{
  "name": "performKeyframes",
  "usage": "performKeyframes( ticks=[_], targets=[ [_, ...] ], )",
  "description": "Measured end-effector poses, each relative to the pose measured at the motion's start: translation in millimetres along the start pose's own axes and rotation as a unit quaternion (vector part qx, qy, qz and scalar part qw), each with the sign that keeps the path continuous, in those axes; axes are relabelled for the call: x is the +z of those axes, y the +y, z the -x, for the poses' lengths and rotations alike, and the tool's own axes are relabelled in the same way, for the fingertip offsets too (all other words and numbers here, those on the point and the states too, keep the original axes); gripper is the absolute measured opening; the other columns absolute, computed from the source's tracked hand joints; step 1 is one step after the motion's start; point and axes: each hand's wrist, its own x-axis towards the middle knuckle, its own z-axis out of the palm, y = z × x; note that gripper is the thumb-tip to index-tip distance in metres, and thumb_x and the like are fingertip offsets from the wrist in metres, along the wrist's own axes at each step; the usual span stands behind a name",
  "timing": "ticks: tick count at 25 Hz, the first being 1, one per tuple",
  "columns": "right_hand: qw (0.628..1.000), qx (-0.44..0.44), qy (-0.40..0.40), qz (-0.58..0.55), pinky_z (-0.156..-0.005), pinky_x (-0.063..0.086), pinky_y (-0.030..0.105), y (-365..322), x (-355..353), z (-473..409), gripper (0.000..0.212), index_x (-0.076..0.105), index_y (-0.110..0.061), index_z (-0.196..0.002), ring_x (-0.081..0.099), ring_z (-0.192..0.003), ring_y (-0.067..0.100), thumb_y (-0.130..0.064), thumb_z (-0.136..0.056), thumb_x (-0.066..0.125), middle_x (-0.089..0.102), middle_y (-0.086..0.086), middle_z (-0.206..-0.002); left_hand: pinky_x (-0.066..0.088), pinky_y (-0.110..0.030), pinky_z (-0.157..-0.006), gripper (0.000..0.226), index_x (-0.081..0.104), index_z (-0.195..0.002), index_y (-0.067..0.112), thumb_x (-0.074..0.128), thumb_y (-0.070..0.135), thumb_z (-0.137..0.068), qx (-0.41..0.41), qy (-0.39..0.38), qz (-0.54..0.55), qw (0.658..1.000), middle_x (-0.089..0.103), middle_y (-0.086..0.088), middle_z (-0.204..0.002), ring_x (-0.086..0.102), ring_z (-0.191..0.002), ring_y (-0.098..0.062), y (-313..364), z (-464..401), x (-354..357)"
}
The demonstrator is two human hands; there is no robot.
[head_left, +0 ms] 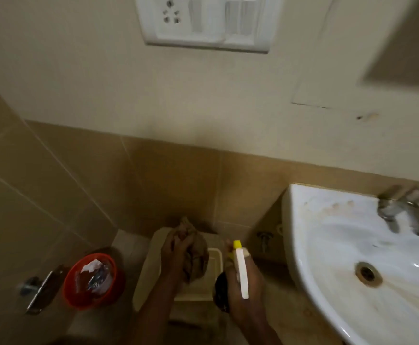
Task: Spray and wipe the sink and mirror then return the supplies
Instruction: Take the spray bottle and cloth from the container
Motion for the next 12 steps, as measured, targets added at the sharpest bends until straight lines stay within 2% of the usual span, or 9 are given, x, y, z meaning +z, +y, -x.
performKeyframes(
  ticks=[2,3,5,8,10,12],
  targets=[
    [0.998,-0.027,0.043,-0.043,-0.106,0.055,0.031,-52,-51,14,0.047,0.067,-0.027,-0.134,0.071,-0.120,0.014,-0.052,-0.096,0.055,0.076,-0.005,-0.125,0.051,-0.029,-0.060,0.048,0.068,-0.108,0.009,0.078,0.034,-0.068,0.015,-0.048,0.010,0.999,0.069,-0.021,-0.105,0.065,-0.086,-0.030,38,27,35],
    [0.996,-0.032,0.053,-0.065,-0.097,0.054,0.020,-79,-78,15,0.034,0.069,-0.034,-0.126,0.072,-0.109,0.005,-0.048,-0.098,0.055,0.078,-0.013,-0.113,0.051,-0.031,-0.062,0.052,0.068,-0.107,0.011,0.080,0.034,-0.062,0.029,-0.081,0.018,0.996,0.069,-0.019,-0.104,0.065,-0.085,-0.029,53,38,54],
    [0.994,-0.024,0.076,-0.071,-0.079,0.051,0.011,-114,-135,11,0.025,0.073,-0.029,-0.115,0.071,-0.091,-0.002,-0.042,-0.104,0.055,0.078,-0.009,-0.100,0.054,-0.034,-0.064,0.055,0.067,-0.109,0.014,0.084,0.029,-0.059,0.062,-0.137,-0.004,0.989,0.070,-0.012,-0.103,0.066,-0.085,-0.028,81,63,95],
    [0.996,0.012,0.081,-0.024,-0.073,0.049,0.011,-119,-203,-9,0.032,0.074,-0.016,-0.104,0.069,-0.083,-0.007,-0.040,-0.109,0.053,0.077,-0.005,-0.090,0.057,-0.035,-0.075,0.046,0.063,-0.111,0.025,0.084,0.019,-0.071,0.121,-0.189,-0.075,0.971,0.069,-0.002,-0.104,0.065,-0.091,-0.021,111,109,156],
    [0.996,0.053,0.068,0.014,-0.069,0.050,0.021,-106,-231,-22,0.038,0.075,-0.013,-0.094,0.068,-0.069,-0.003,-0.040,-0.109,0.053,0.078,0.000,-0.079,0.057,-0.036,-0.084,0.050,0.062,-0.117,0.026,0.082,0.015,-0.073,0.170,-0.159,-0.111,0.966,0.068,-0.002,-0.111,0.064,-0.097,-0.022,111,126,187],
    [0.995,0.079,0.060,0.019,-0.064,0.051,0.029,-90,-253,-34,0.043,0.074,-0.006,-0.086,0.066,-0.057,0.007,-0.037,-0.108,0.054,0.075,0.006,-0.067,0.055,-0.035,-0.086,0.057,0.061,-0.125,0.025,0.082,0.016,-0.072,0.199,-0.123,-0.153,0.960,0.065,-0.003,-0.119,0.062,-0.102,-0.024,101,134,208]
  ],
)
